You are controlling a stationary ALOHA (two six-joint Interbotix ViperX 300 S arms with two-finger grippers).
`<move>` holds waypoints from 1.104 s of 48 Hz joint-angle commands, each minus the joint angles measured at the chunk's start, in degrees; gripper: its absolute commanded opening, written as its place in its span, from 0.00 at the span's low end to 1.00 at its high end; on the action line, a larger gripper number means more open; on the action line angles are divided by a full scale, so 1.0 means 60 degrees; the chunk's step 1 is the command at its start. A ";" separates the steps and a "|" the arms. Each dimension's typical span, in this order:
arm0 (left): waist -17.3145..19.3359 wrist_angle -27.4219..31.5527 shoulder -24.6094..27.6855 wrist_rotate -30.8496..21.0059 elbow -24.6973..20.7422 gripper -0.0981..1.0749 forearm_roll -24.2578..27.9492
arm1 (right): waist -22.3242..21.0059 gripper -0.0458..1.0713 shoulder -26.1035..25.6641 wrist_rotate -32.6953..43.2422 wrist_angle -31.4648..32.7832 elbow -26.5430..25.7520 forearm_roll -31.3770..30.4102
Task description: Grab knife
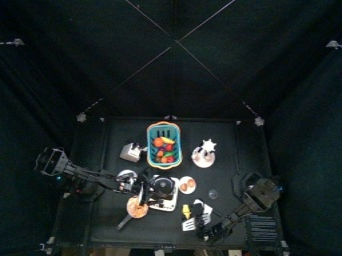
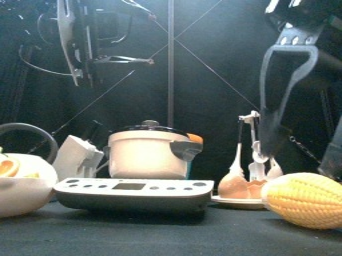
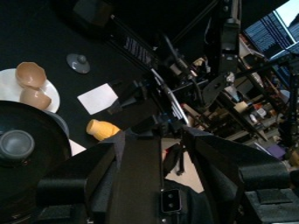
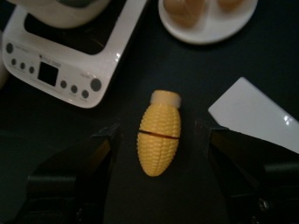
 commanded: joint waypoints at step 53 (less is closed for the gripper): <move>-0.0234 0.0000 0.0469 0.2871 -0.0059 0.85 0.2856 | 0.1992 0.91 -0.2578 -0.2036 -0.3091 0.4438 0.2739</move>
